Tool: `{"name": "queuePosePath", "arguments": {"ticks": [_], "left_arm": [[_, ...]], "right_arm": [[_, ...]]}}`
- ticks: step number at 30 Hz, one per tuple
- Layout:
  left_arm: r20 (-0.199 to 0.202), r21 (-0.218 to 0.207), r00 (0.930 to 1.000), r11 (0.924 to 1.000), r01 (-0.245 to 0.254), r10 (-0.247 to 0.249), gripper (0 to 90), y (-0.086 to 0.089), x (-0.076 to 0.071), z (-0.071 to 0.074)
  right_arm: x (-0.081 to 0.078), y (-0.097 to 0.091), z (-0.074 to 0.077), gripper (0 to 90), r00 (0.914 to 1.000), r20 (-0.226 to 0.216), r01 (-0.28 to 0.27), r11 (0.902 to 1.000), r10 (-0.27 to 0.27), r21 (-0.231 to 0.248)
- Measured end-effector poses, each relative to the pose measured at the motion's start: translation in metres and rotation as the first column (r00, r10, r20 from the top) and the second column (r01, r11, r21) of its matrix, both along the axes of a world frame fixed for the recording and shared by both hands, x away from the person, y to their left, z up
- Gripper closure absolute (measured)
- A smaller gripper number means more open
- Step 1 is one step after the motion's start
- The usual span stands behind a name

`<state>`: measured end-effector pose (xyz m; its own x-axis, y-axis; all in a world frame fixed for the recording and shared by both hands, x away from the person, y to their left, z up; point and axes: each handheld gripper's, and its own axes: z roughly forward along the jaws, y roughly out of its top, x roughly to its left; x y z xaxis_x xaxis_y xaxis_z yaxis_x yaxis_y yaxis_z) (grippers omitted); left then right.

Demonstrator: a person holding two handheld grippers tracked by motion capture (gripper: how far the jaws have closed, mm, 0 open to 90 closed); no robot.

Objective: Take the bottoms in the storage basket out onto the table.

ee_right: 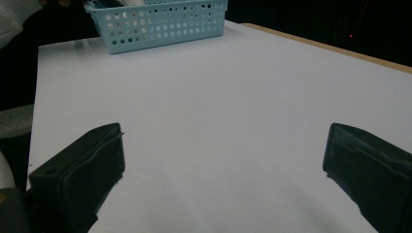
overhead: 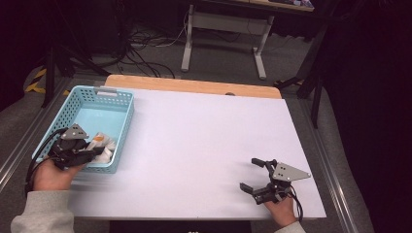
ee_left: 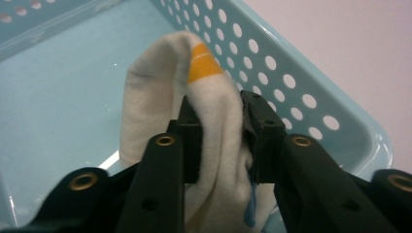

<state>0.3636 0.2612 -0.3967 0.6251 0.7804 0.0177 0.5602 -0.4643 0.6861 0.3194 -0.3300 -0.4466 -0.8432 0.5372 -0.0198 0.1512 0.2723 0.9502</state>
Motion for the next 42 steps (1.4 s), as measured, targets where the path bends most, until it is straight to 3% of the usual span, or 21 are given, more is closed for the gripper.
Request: {"name": "queuePosePath", "arguments": {"ticks": [6, 11, 16, 19, 27, 40, 42], "left_arm": [[0.017, -0.014, 0.9998, 0.9998, -0.012, 0.012, 77.6, 0.002, -0.002, 0.002], [0.056, -0.037, 0.9981, 0.9991, -0.022, 0.024, 78.3, 0.004, -0.005, 0.007], [0.104, -0.059, 0.993, 0.997, -0.05, 0.056, 78.3, 0.008, -0.009, 0.012], [0.13, -0.096, 0.9887, 0.9934, -0.061, 0.074, 78.3, 0.01, -0.012, 0.015], [0.199, -0.155, 0.975, 0.9855, -0.068, 0.099, 78.3, 0.016, -0.018, 0.022], [0.314, -0.271, 0.9404, 0.9617, -0.043, 0.131, 78.3, 0.022, -0.03, 0.032], [0.321, -0.288, 0.9395, 0.9574, -0.024, 0.12, 78.3, 0.022, -0.031, 0.033]], "right_arm": [[0.0, 0.0, 0.0, 2.0, 1.0, 0.0, 0.0, 1.0, 0.0, -0.001], [0.0, 0.0, 0.0, 2.0, 1.0, 0.0, 0.0, 1.0, 0.0, -0.001], [0.0, 0.0, 0.0, 2.0, 1.0, 0.0, 0.0, 1.0, 0.0, -0.001], [0.0, 0.0, 0.0, 2.0, 1.0, 0.0, -0.001, 1.0, 0.001, -0.001], [0.0, 0.0, 0.0, 2.0, 1.0, 0.001, -0.002, 1.0, 0.002, -0.001], [0.0, 0.0, 0.0, 2.0, 1.0, 0.001, -0.003, 1.0, 0.003, -0.001], [0.0, 0.0, 0.0, 2.0, 1.0, 0.0, -0.003, 1.0, 0.003, -0.001]]}}
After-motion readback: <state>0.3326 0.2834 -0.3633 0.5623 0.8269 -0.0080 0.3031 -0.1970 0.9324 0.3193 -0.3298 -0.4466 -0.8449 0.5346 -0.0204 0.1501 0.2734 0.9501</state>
